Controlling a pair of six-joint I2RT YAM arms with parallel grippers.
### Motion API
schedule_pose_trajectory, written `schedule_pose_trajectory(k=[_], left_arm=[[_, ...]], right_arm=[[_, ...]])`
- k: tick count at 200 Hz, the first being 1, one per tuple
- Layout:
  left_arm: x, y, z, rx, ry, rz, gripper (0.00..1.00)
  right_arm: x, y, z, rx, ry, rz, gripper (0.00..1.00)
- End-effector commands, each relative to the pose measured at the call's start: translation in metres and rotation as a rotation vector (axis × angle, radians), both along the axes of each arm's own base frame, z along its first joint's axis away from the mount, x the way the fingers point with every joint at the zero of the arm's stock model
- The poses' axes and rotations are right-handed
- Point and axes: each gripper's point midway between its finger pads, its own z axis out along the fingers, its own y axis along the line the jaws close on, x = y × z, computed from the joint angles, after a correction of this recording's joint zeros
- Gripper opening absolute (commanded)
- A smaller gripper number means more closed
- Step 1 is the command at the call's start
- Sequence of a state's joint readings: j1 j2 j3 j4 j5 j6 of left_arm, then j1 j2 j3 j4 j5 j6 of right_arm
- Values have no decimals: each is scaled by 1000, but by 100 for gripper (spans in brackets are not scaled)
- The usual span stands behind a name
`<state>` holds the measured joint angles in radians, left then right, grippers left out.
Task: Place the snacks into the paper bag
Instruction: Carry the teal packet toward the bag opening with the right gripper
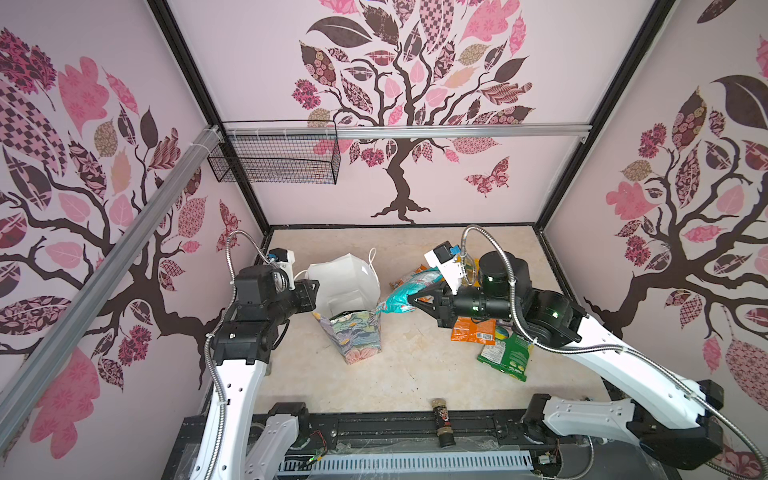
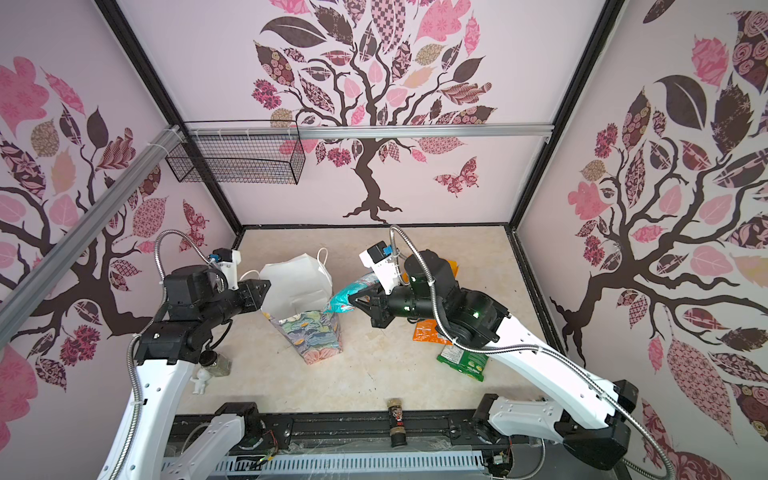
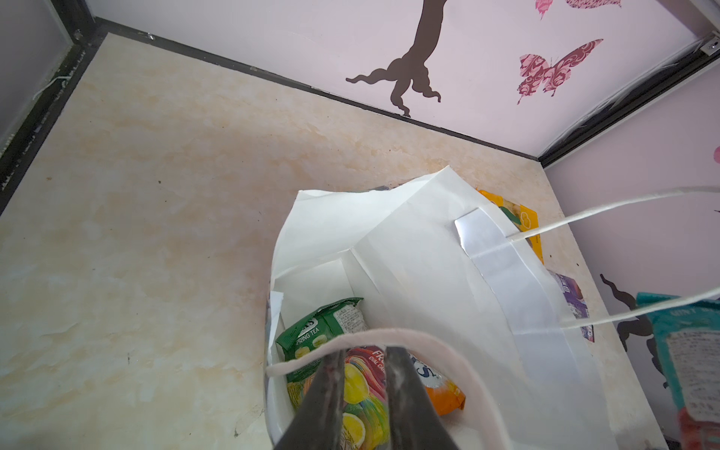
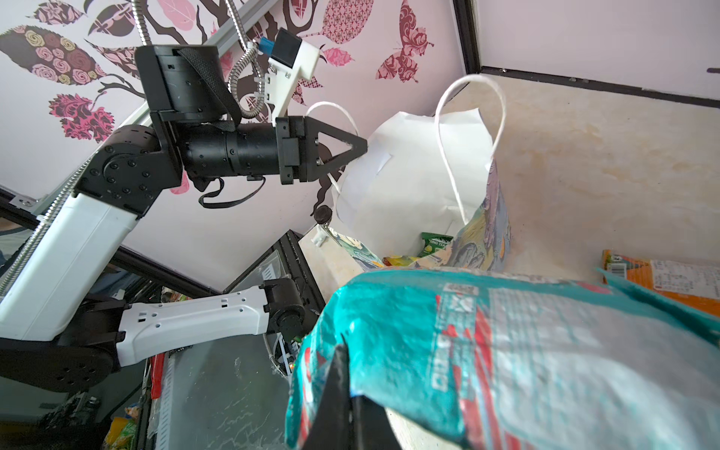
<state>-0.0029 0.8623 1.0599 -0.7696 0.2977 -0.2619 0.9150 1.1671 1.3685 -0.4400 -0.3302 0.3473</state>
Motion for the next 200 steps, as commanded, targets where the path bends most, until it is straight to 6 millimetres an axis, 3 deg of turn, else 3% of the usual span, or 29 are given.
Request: schedule_pose_trajectory(k=[1, 56, 117, 154, 200], left_arm=[[2, -1, -6, -2, 1, -7, 23], [1, 2, -5, 13, -5, 4, 23], [-2, 7, -1, 24, -23, 29, 23], [0, 8, -2, -5, -30, 37, 23], [1, 10, -1, -38, -32, 33, 22]], right_arm=[[-6, 11, 39, 49, -112, 41, 0], [-19, 44, 60, 32, -156, 113, 0], [-19, 85, 68, -53, -217, 197, 0], [7, 110, 58, -217, -287, 201, 0], [12, 123, 34, -341, -343, 290, 0]])
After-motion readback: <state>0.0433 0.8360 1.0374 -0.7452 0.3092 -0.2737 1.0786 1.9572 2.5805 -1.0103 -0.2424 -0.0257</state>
